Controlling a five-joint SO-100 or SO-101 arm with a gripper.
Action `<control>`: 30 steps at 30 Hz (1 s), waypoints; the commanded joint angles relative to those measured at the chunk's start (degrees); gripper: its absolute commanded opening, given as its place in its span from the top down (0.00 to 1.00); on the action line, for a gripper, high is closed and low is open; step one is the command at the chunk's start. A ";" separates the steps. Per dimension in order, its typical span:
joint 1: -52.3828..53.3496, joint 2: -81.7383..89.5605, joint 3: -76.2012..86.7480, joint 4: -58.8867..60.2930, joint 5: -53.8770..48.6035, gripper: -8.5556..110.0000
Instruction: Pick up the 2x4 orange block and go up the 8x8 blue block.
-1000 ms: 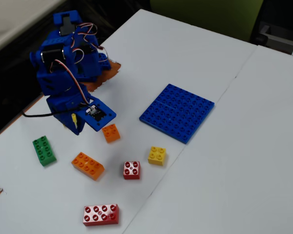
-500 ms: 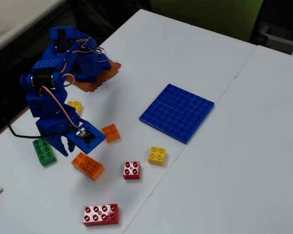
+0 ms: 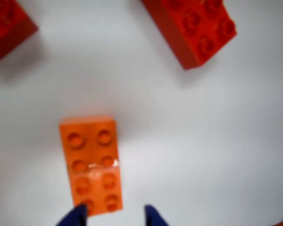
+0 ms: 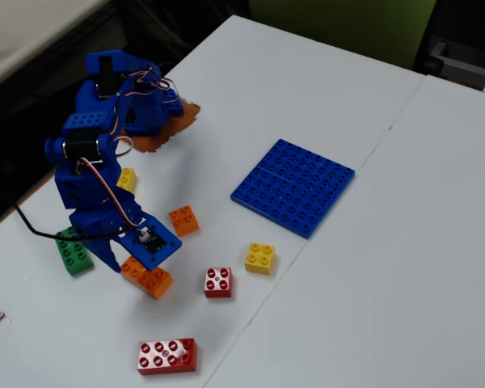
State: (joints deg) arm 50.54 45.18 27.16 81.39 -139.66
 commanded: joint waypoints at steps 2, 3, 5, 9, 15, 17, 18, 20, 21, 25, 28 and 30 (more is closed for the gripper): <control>-1.67 0.09 -2.81 -1.23 1.23 0.77; -1.93 -0.18 -2.81 -1.58 1.67 0.76; -2.29 -0.70 -2.81 -2.20 2.11 0.76; -2.55 -1.85 -2.81 -2.90 2.72 0.75; -2.55 -3.60 -2.81 -2.99 2.55 0.75; -2.55 -4.22 -2.81 -3.16 2.37 0.74; -2.55 -4.48 -2.81 -3.25 2.20 0.74; -2.37 -5.01 -2.81 -3.43 1.93 0.74; -2.37 -5.27 -2.81 -3.60 1.93 0.74; -2.29 -6.06 -2.81 -4.66 1.85 0.74; -2.20 -6.42 -2.81 -5.19 1.85 0.74; -2.20 -6.59 -2.81 -5.19 1.85 0.74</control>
State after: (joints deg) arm 49.22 37.79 27.16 76.99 -137.37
